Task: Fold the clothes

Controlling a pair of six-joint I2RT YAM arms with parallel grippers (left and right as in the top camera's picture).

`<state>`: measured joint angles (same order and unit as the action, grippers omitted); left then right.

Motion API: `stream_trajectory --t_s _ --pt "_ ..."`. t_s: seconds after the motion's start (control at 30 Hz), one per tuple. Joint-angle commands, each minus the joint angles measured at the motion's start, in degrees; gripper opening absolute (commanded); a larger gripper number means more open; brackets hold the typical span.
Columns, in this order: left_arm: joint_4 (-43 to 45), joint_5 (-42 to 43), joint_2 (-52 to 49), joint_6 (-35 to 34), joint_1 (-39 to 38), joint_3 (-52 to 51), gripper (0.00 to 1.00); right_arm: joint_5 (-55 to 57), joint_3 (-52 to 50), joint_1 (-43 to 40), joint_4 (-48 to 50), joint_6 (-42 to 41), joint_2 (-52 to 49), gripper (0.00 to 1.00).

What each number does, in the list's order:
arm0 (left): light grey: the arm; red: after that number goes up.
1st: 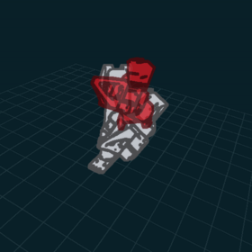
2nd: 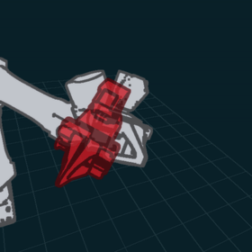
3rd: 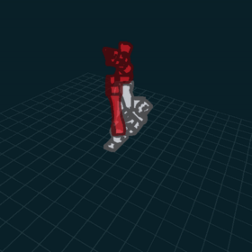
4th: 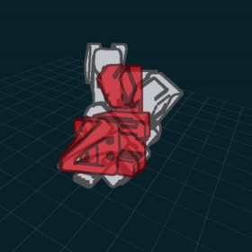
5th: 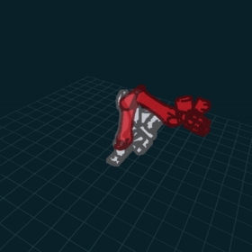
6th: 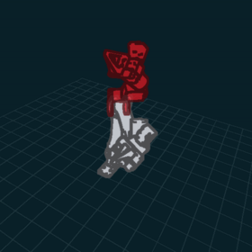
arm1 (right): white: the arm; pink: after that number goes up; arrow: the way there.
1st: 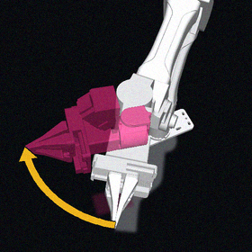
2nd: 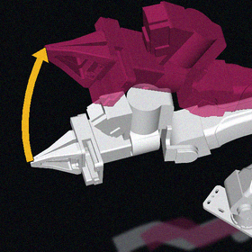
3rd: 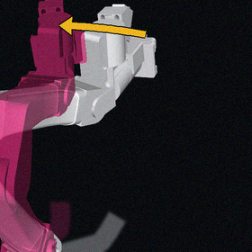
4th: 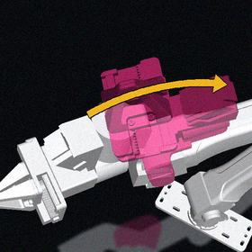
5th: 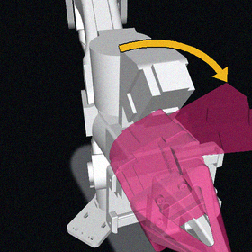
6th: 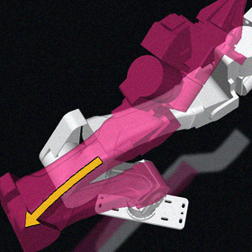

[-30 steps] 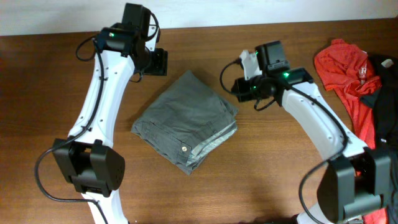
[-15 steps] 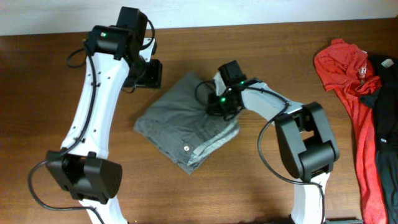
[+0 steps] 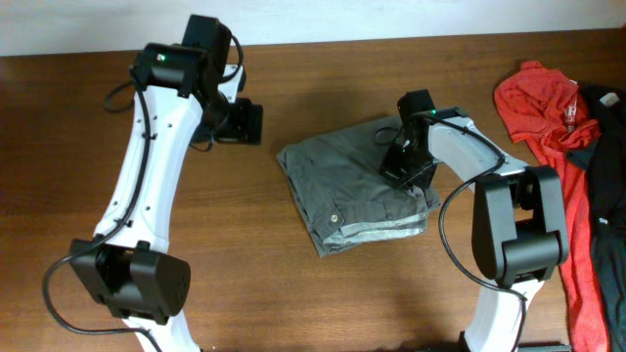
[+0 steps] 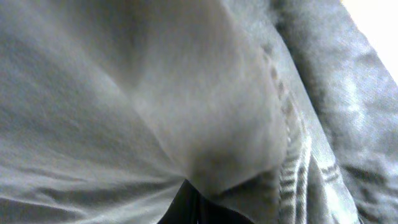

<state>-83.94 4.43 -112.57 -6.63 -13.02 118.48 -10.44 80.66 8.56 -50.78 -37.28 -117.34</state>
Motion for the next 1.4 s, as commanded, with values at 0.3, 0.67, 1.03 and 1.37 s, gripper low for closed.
stream_trajectory --t_s 0.3,0.67,1.03,1.37 --pt "34.0 35.9 0.7 -2.6 0.1 -41.0 0.99 3.2 -0.9 0.0 -3.0 7.1 3.7 0.04" --pt "68.5 43.8 0.6 -30.4 -4.0 -63.4 0.99 3.2 -0.9 0.0 -3.2 7.1 3.7 0.04" --pt "82.6 34.0 0.6 -42.9 -11.6 -66.4 0.94 3.1 -0.9 0.1 -3.3 8.2 3.7 0.04" --pt "88.1 30.3 0.6 -48.5 -11.5 -66.4 0.99 3.0 -0.9 0.1 -4.4 8.4 3.7 0.04"
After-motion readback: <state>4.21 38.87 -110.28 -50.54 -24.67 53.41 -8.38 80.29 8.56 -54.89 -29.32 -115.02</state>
